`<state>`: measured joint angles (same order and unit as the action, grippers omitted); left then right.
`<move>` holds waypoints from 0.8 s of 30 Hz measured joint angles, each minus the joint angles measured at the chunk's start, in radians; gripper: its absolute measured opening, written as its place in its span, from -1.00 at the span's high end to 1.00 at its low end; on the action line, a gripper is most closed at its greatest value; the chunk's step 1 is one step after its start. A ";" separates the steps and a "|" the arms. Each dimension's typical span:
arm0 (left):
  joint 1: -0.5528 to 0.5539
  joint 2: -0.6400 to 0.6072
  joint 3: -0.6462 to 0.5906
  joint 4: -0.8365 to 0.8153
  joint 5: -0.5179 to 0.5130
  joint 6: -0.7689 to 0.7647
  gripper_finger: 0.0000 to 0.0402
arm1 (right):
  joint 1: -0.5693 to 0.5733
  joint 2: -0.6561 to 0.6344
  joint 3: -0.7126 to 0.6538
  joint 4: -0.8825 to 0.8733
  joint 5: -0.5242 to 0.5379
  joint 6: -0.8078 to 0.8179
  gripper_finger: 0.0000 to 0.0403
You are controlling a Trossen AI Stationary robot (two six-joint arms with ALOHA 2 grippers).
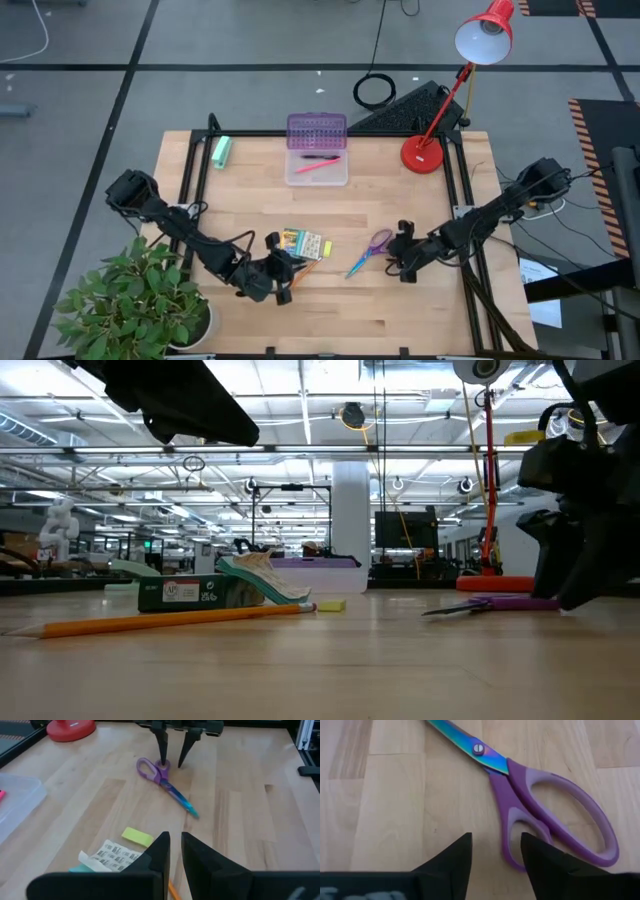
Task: Pack school essentials
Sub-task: Put the purple scissors into the purple supply box
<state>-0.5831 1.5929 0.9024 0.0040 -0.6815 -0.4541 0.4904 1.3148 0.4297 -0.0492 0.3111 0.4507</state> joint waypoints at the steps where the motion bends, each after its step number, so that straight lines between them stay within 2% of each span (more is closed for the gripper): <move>1: 0.000 0.000 0.000 0.000 0.000 0.000 0.74 | 0.000 0.000 -0.005 0.007 0.000 0.000 0.26; 7: 0.000 0.000 0.000 0.000 0.000 -0.001 0.74 | 0.000 -0.002 -0.037 0.042 0.000 0.004 0.46; 18: 0.000 0.000 0.000 0.001 0.001 -0.002 0.74 | 0.000 -0.003 -0.107 0.143 0.011 0.035 0.93; 24: 0.000 0.000 0.000 0.001 0.001 -0.003 0.74 | 0.000 -0.002 -0.116 0.177 0.012 0.035 0.95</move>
<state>-0.5831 1.5929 0.9024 0.0051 -0.6807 -0.4572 0.4900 1.3126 0.3141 0.1279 0.3231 0.4854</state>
